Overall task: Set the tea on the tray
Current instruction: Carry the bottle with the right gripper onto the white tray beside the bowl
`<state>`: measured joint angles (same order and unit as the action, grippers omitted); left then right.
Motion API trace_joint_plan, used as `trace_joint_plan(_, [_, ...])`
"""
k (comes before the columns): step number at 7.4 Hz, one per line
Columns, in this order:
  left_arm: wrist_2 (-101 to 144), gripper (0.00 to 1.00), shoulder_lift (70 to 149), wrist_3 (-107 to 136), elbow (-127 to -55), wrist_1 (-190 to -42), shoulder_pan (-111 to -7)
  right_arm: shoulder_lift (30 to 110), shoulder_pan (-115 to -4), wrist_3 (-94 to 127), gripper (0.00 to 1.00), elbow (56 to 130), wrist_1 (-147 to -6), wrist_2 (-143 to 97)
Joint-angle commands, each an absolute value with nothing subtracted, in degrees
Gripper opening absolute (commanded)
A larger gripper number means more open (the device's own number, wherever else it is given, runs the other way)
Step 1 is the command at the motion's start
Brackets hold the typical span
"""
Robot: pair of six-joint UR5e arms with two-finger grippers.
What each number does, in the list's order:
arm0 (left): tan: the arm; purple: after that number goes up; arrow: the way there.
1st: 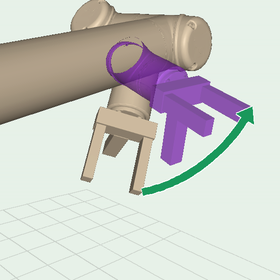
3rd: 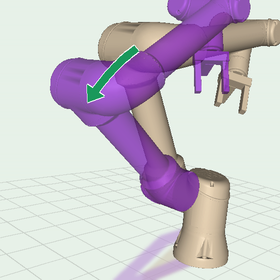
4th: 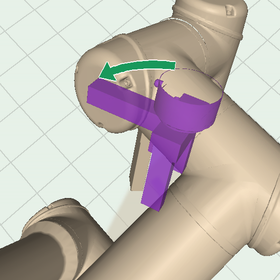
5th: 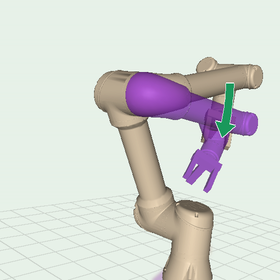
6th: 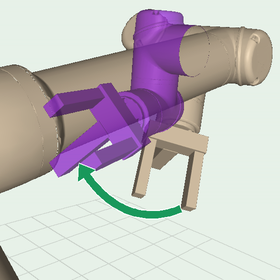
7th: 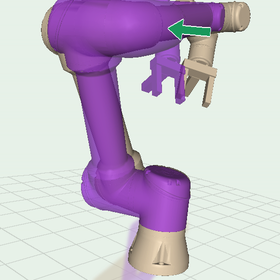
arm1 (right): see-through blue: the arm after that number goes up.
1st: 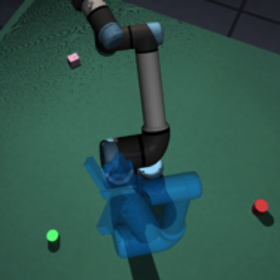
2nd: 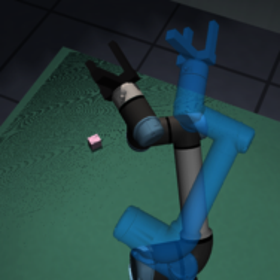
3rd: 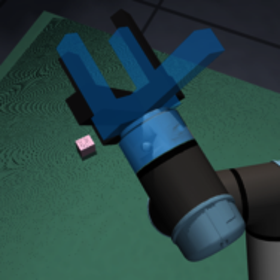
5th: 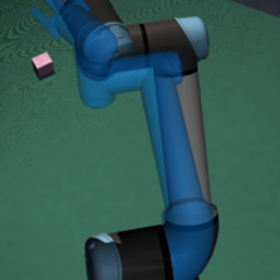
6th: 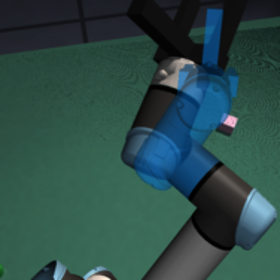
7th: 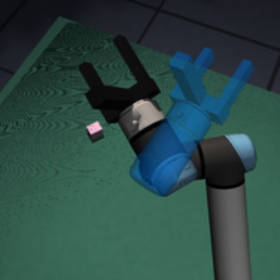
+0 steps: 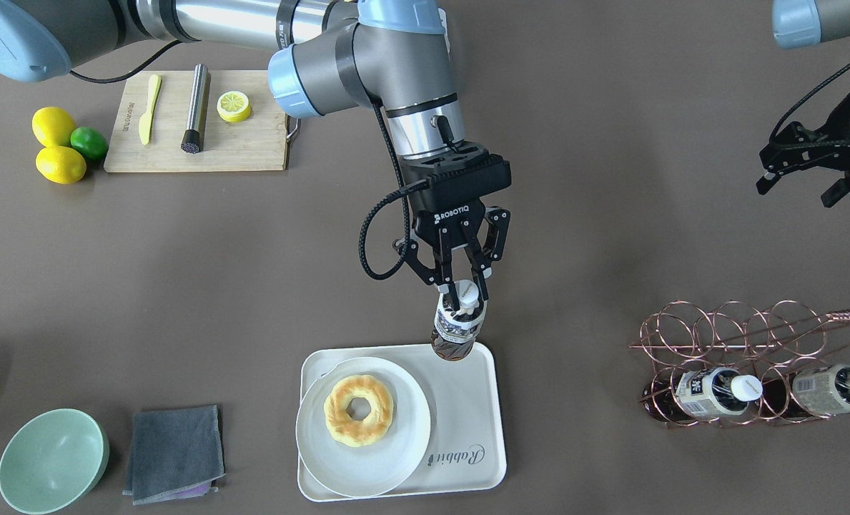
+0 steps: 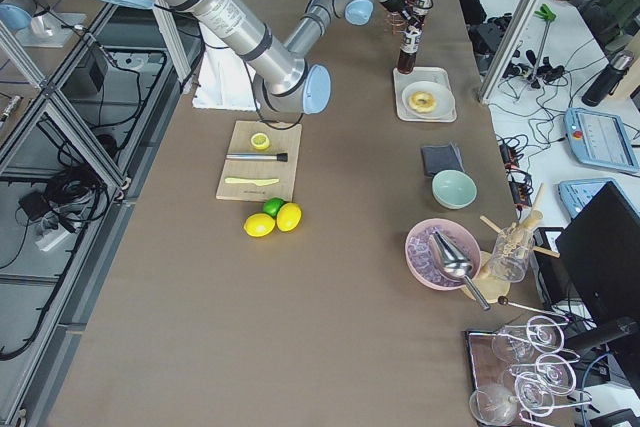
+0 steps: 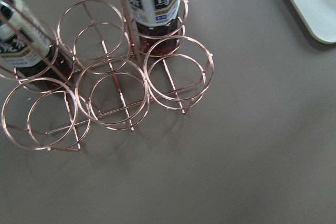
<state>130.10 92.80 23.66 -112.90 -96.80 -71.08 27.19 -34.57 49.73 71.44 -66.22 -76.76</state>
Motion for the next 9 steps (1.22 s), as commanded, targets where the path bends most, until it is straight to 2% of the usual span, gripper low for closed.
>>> trace_joint_plan(1, [130.1, 0.99, 92.7, 23.6, -112.9, -96.8, -71.1, 25.1, -35.8, 50.2, 0.0, 63.0, -60.2, -77.6])
trace_joint_plan(3, [130.0, 0.99, 93.2, 23.6, -112.7, -96.8, -71.1, 24.3, -35.9, 50.3, 0.0, 59.3, -58.4, -77.6])
trace_joint_plan(6, [130.1, 0.99, 93.5, 23.6, -112.8, -96.8, -71.1, 24.2, -36.1, 50.2, 0.0, 58.9, -58.1, -77.6])
trace_joint_plan(7, [130.1, 0.99, 93.5, 23.7, -112.8, -96.8, -71.1, 24.2, -36.1, 50.2, 0.97, 58.9, -58.1, -77.6])
trace_joint_plan(9, [130.2, 0.99, 93.4, 23.7, -112.9, -96.7, -71.2, 24.3, -36.3, 51.5, 1.0, 60.5, -57.7, -78.0])
